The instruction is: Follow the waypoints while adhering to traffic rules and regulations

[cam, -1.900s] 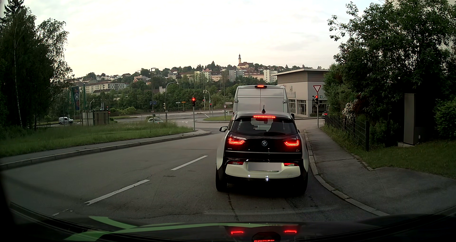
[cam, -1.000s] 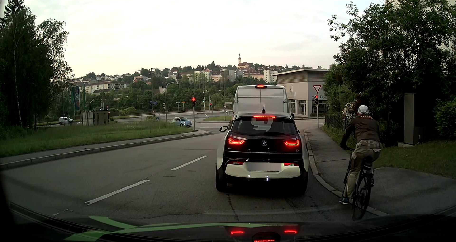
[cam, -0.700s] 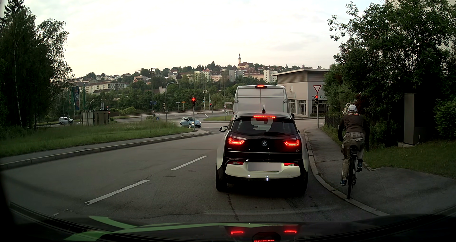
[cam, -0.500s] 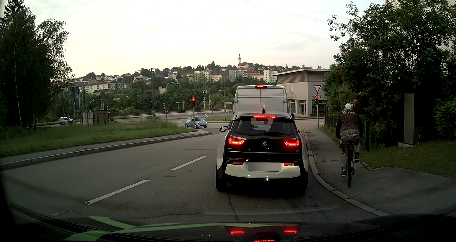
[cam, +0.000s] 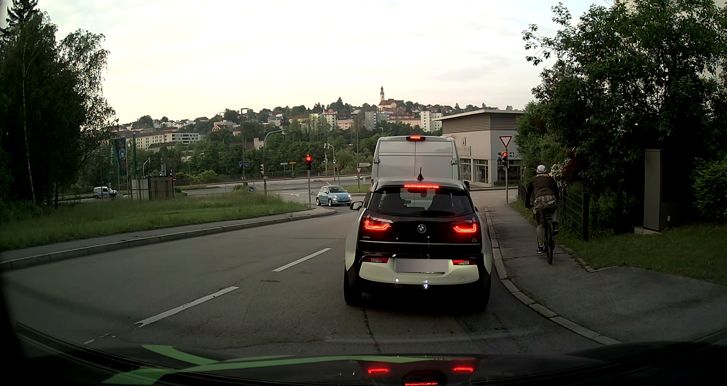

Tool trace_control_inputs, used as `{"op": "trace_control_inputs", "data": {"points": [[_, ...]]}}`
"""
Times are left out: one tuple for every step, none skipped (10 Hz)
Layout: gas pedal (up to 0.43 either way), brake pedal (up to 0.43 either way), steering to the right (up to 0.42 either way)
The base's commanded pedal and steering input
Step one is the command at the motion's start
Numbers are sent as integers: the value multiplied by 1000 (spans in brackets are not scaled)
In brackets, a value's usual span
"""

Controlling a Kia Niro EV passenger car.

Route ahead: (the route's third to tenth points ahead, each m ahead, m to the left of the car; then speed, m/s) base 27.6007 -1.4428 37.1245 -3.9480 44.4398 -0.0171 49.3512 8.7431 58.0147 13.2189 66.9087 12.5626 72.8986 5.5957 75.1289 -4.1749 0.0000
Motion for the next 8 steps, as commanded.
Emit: {"op": "trace_control_inputs", "data": {"points": [[0,335,21],[0,341,20],[0,341,20],[0,341,20],[0,341,20],[0,341,20],[0,341,20],[0,335,21]]}}
